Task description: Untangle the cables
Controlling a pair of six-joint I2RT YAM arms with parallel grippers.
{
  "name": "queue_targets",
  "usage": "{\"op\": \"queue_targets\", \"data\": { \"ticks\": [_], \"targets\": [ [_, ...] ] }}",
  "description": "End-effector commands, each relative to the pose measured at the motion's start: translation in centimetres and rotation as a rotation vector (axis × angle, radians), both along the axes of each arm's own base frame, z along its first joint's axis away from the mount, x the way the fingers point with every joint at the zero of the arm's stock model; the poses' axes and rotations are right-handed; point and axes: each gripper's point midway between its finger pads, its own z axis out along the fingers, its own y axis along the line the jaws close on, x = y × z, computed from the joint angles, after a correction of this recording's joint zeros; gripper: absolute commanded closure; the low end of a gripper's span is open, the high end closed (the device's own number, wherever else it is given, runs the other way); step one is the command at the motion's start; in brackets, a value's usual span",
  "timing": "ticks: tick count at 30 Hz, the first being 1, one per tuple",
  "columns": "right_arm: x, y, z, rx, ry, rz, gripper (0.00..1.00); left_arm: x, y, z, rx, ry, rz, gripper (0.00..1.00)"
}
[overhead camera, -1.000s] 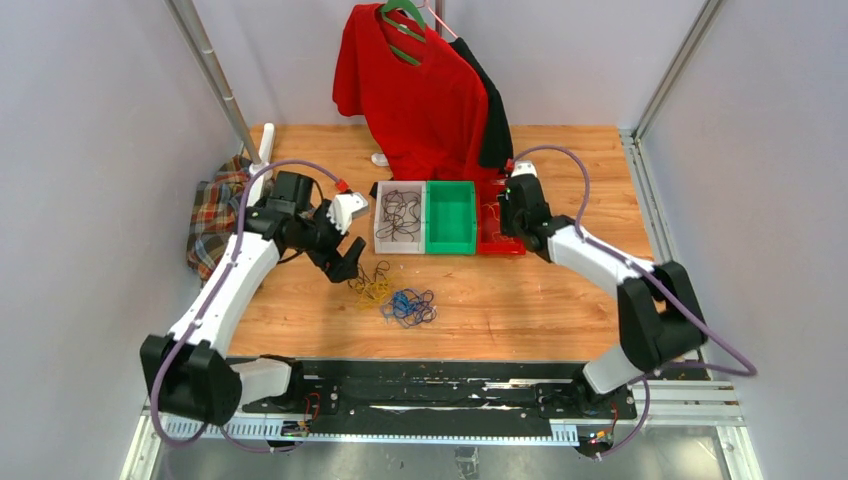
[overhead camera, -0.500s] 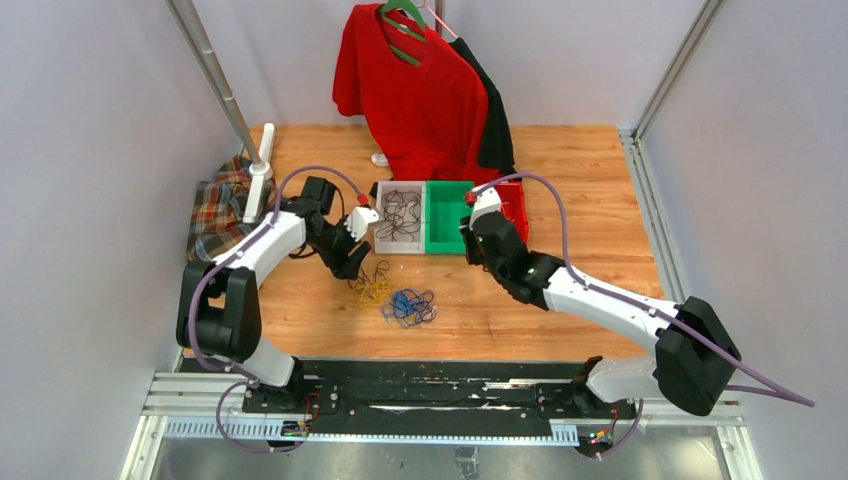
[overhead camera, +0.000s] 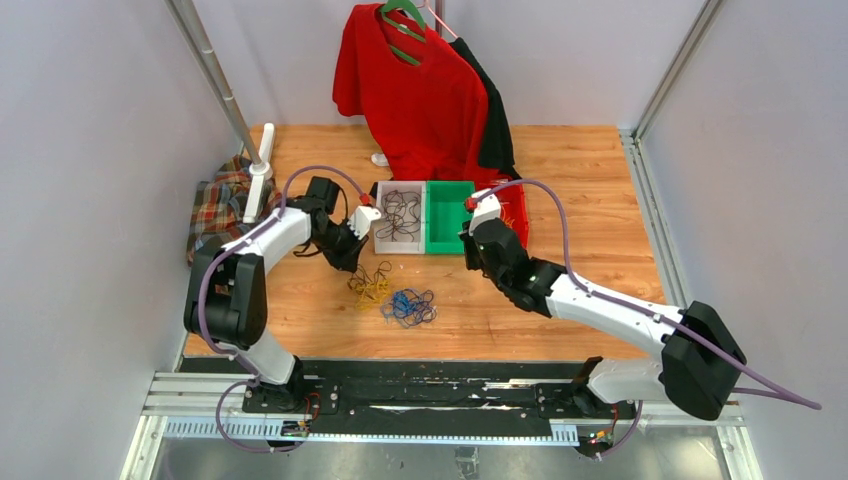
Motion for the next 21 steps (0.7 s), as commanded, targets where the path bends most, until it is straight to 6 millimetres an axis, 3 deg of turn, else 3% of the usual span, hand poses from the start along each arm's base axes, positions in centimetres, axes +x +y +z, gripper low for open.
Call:
{"op": "queue_targets", "data": {
  "ticks": [1, 6, 9, 10, 13, 16, 21],
  "targets": [
    [-0.5, 0.9, 1.5, 0.063, -0.033, 0.023, 0.97, -0.3, -1.4, 3.6, -0.075, -0.013, -0.023, 0.99],
    [-0.7, 2.5, 3.0, 0.093, -0.062, 0.084, 0.98, -1.9, -2.1, 8.7, -0.150, -0.076, -0.031, 0.99],
    [-0.8, 3.4, 3.3, 0.099, -0.070, 0.115, 0.97, -2.8, -2.3, 10.1, -0.180, -0.116, -0.042, 0.99],
    [-0.8, 3.6, 3.3, 0.094, -0.071, 0.117, 0.94, -2.9, -2.3, 10.0, -0.179, -0.119, -0.047, 0.97],
    [-0.9, 3.8, 3.0, 0.091, -0.069, 0.124, 0.82, -2.3, -1.8, 7.9, -0.138, -0.079, -0.026, 0.66],
    [-1.1, 3.8, 2.5, 0.087, -0.065, 0.122, 0.76, -1.2, -1.5, 5.5, -0.095, -0.019, 0.010, 0.48],
    [-1.5, 3.2, 2.0, 0.082, -0.066, 0.114, 0.77, 1.1, -1.5, 2.9, -0.069, -0.010, 0.051, 0.41]
  ]
}}
